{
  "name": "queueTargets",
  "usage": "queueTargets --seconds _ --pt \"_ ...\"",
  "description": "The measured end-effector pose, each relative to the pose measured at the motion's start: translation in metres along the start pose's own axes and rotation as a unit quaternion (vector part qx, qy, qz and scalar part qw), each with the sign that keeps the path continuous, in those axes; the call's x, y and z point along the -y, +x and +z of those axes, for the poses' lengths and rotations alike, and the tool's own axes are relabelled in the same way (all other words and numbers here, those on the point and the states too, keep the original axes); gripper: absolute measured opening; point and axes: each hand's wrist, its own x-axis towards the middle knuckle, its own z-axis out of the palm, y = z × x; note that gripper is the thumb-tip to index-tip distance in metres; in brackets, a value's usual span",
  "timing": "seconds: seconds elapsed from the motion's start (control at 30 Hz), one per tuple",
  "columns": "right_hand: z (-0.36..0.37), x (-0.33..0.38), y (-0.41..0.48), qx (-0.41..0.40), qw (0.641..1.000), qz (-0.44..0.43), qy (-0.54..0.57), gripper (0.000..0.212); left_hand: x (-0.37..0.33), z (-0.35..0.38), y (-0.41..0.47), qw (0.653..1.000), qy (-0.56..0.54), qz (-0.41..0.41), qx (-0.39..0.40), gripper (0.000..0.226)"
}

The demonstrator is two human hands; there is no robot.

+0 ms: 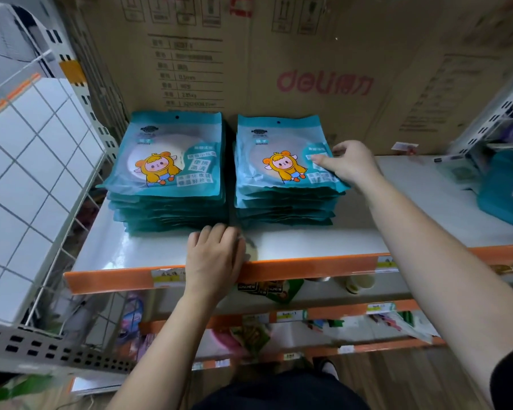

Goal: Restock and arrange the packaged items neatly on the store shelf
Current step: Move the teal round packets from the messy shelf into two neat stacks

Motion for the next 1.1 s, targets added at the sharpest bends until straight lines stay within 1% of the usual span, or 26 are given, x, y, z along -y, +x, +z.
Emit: queueTargets --seconds 0.07,0.13,0.23,0.3,0.4,0.57,0.73,0.87,0.97,1.1 --pt "0.0 -0.018 -0.01 -0.001 0.999 -0.024 0.038 0.055 -0.012 0.002 0.001 1.0 -0.026 0.01 0.011 0.024" --pt "-0.004 -0.041 -0.023 -0.03 0.996 -0.041 0.077 0.039 -0.029 0.003 0.007 0.998 -0.05 0.016 0.031 0.03" --pt "-0.019 -0.078 -0.044 -0.063 0.99 -0.05 0.112 0.027 -0.063 0.004 0.021 0.995 -0.073 0.025 0.062 0.034" --pt "-0.032 -0.103 -0.058 -0.083 0.991 -0.071 0.078 0.023 -0.092 0.006 0.03 0.993 -0.08 0.045 0.071 0.033" --pt "-0.06 -0.14 -0.073 -0.117 0.989 -0.091 0.025 0.022 -0.143 0.014 0.044 0.988 -0.09 0.084 0.09 0.036" --pt "-0.131 -0.209 -0.091 -0.132 0.985 -0.107 -0.032 0.029 -0.252 0.042 0.071 0.979 -0.118 0.123 0.107 0.03" --pt "-0.216 -0.291 -0.1 -0.166 0.98 -0.085 -0.067 0.031 -0.386 0.073 0.084 0.969 -0.129 0.175 0.116 0.034" --pt "-0.278 -0.352 -0.108 -0.168 0.98 -0.064 -0.08 0.029 -0.481 0.088 0.088 0.962 -0.149 0.197 0.114 0.031" --pt "-0.315 -0.391 -0.113 -0.182 0.979 -0.046 -0.077 0.027 -0.534 0.098 0.091 0.955 -0.169 0.209 0.121 0.029" --pt "-0.347 -0.427 -0.109 -0.2 0.977 -0.018 -0.068 0.029 -0.581 0.107 0.101 0.95 -0.181 0.225 0.114 0.024"
